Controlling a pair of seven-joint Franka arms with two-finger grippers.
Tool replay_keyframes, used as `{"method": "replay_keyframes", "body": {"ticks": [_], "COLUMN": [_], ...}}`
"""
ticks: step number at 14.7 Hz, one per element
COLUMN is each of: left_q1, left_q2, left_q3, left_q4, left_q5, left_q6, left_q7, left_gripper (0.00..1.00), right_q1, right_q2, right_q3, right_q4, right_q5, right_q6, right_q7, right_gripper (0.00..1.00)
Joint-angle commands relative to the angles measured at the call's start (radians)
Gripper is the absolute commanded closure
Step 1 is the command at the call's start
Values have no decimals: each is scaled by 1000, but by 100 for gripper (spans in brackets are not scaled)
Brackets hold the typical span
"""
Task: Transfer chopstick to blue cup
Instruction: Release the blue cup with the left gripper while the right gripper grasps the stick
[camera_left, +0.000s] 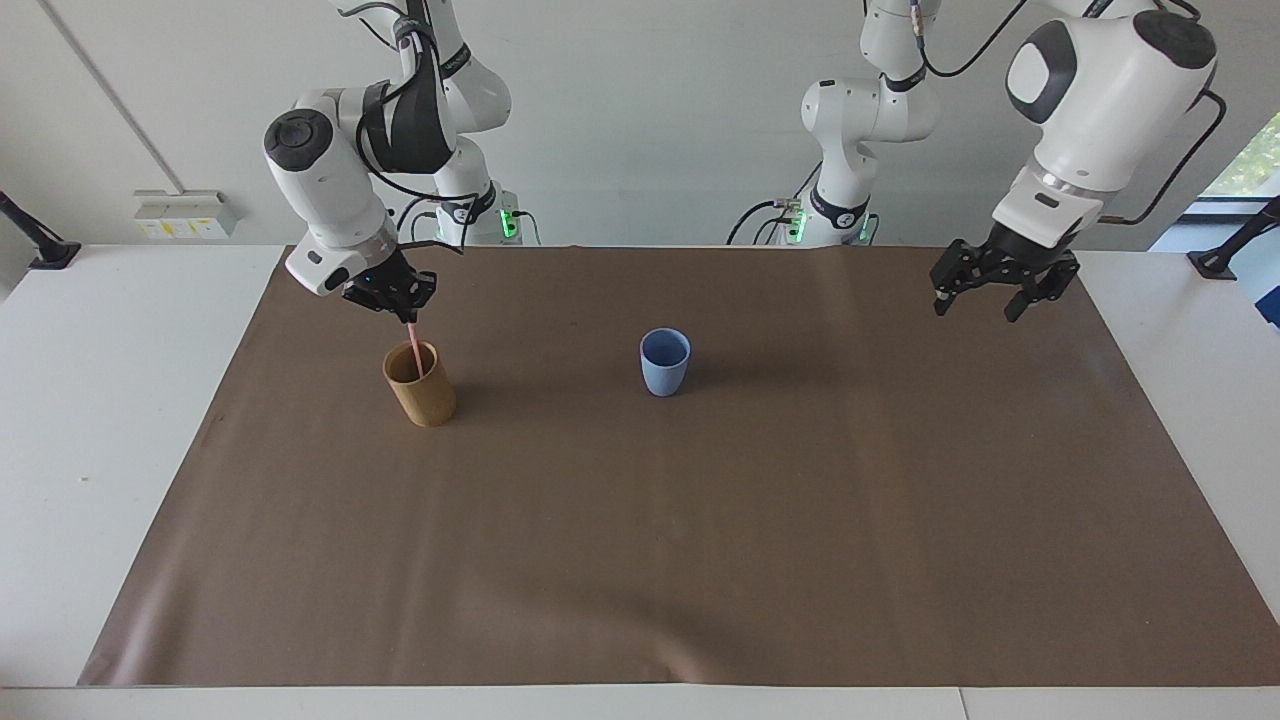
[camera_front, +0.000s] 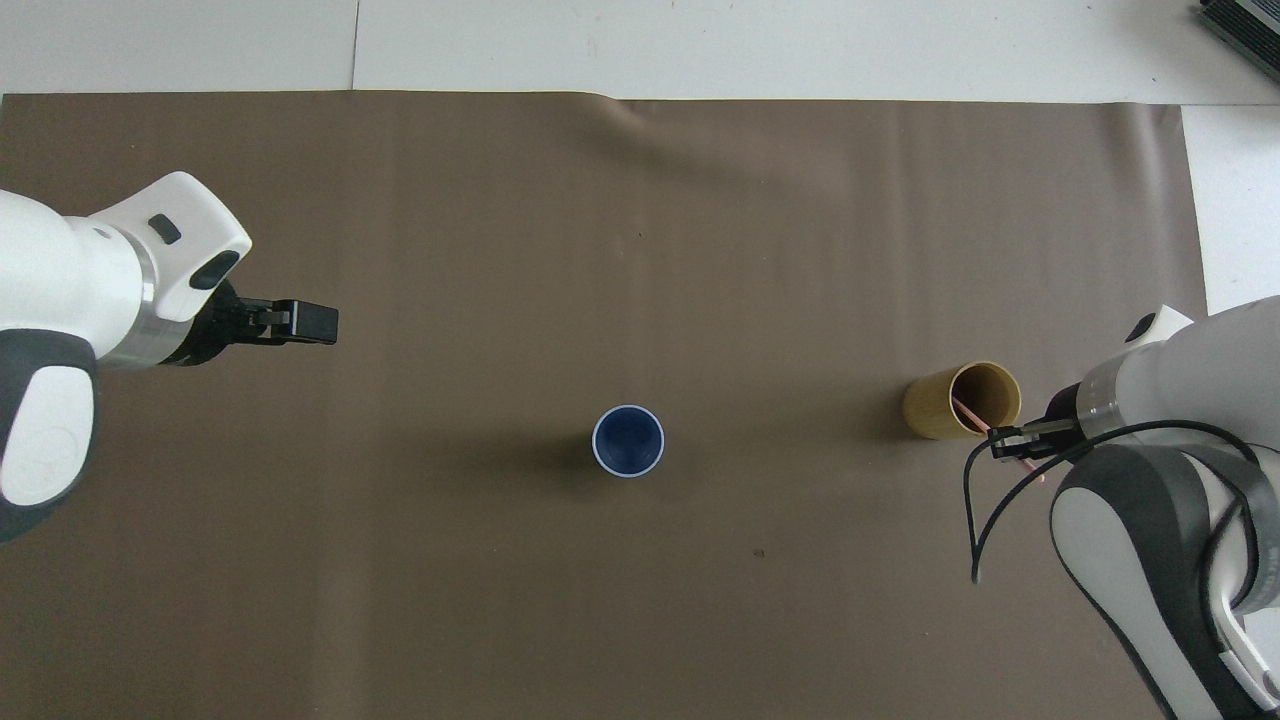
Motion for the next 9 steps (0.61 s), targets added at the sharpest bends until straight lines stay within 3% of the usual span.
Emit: {"method": "replay_keyframes", "body": {"ticks": [1, 6, 9], "left_q1": [86, 106, 101], "left_q2": [25, 80, 68], "left_q3": [-16, -17, -20], "left_q4": [162, 291, 295], "left_q5": [9, 55, 56], "left_q6": [-155, -249, -267], "left_q7": [98, 136, 133], "left_gripper": [0, 0, 0], "right_q1": [-7, -6, -6], "right_q2": [-3, -4, -12], "right_q3": [5, 5, 5], "right_q4": [30, 100, 169], "right_q5": [21, 22, 28], "right_q6": [-31, -123, -215], "right_q7": [-32, -27, -27], "right_gripper": [100, 100, 100]}}
